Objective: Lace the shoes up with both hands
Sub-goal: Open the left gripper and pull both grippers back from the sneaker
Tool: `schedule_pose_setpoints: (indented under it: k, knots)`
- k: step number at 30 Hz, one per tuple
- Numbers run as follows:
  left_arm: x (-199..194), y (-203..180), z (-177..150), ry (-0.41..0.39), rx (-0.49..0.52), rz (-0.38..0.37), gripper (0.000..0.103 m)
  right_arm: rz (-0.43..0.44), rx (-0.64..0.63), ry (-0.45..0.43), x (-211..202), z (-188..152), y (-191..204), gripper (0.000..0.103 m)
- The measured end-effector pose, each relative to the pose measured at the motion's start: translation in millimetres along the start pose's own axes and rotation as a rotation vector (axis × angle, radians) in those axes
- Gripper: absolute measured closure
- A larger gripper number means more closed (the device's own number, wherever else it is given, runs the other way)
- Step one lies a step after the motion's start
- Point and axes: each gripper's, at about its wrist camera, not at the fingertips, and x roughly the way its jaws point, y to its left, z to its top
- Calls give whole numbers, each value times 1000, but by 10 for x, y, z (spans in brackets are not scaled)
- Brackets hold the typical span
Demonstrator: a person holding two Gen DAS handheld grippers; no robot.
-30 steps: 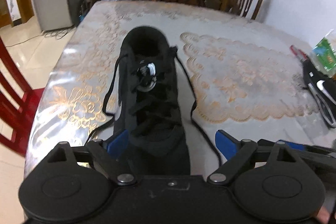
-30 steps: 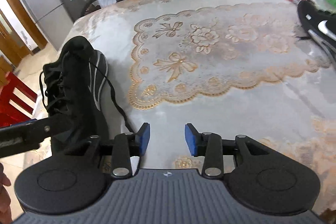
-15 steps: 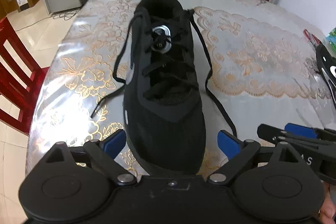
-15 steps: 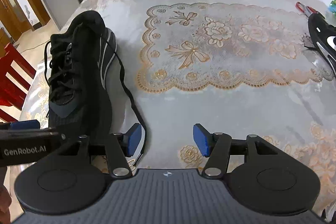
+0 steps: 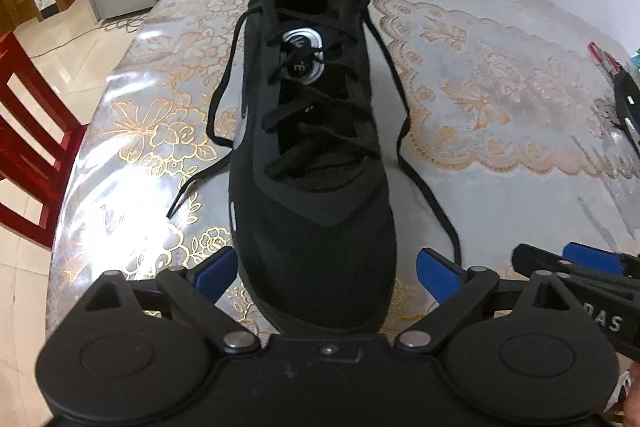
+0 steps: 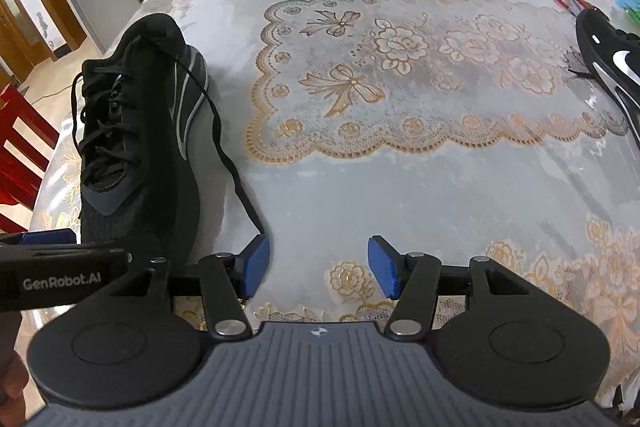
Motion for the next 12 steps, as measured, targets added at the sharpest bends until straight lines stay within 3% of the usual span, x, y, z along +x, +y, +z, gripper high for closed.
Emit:
schedule_pose_setpoints:
  k: [3, 12]
  knots:
    - [21, -1, -7, 1, -3, 17, 2, -1, 1, 5, 2, -9, -13, 45]
    - [7, 4, -5, -6, -6, 10, 2, 4, -1, 19, 18, -14, -27, 45]
